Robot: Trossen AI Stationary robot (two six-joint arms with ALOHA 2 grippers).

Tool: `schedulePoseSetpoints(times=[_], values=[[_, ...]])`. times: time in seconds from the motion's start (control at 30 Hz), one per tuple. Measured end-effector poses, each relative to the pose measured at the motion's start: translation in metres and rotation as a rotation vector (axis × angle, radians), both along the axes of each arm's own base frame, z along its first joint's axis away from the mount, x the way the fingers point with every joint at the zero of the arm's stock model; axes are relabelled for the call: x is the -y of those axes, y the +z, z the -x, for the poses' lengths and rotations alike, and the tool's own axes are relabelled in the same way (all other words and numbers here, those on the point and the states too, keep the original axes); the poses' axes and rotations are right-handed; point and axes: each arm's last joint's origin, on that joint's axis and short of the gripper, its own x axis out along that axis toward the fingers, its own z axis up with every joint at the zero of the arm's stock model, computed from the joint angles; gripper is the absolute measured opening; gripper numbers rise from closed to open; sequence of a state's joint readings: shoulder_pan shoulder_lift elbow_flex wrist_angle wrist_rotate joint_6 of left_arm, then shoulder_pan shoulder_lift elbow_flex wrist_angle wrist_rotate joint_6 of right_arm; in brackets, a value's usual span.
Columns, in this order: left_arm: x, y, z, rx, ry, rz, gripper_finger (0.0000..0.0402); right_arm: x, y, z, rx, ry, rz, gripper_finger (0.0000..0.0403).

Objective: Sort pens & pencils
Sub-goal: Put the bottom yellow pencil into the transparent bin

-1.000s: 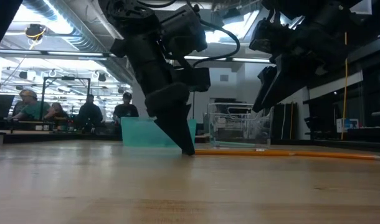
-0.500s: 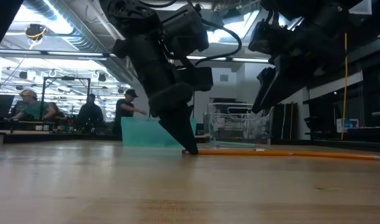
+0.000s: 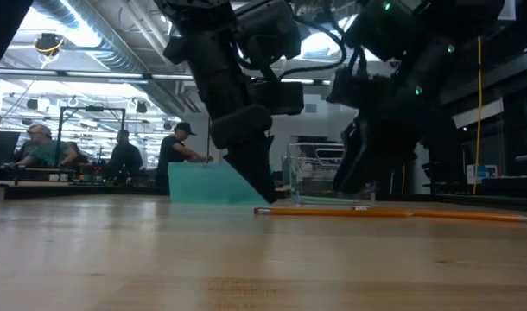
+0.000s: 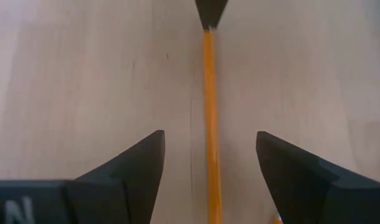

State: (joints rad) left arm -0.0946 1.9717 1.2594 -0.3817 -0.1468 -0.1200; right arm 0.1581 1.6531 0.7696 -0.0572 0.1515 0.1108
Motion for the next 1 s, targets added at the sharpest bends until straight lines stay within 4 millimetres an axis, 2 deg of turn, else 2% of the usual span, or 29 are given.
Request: schedulePoseSetpoints(times=[0.23,0.53,0.67,0.8,1.0], values=[[0.000,0.000,0.001,-0.009,-0.001,0.023,0.0007,0.005,-0.011,-0.002,-0.036,-0.023,-0.005,0.0252],[-0.006,-0.002,0.009,-0.093,0.106,0.060,0.0100,0.005,-0.018,-0.001,-0.081,-0.019,-0.012,0.0252],[-0.005,0.008,0.013,-0.095,0.101,0.072,0.0125,0.005,-0.024,-0.002,-0.097,-0.022,-0.012,0.0250],[-0.006,0.028,0.021,-0.077,0.106,0.075,0.0127,0.004,-0.027,-0.002,-0.112,-0.030,-0.038,0.0214],[-0.008,0.056,0.034,-0.054,0.133,0.059,0.0128,0.003,-0.033,-0.003,-0.127,-0.045,-0.067,0.0113]])
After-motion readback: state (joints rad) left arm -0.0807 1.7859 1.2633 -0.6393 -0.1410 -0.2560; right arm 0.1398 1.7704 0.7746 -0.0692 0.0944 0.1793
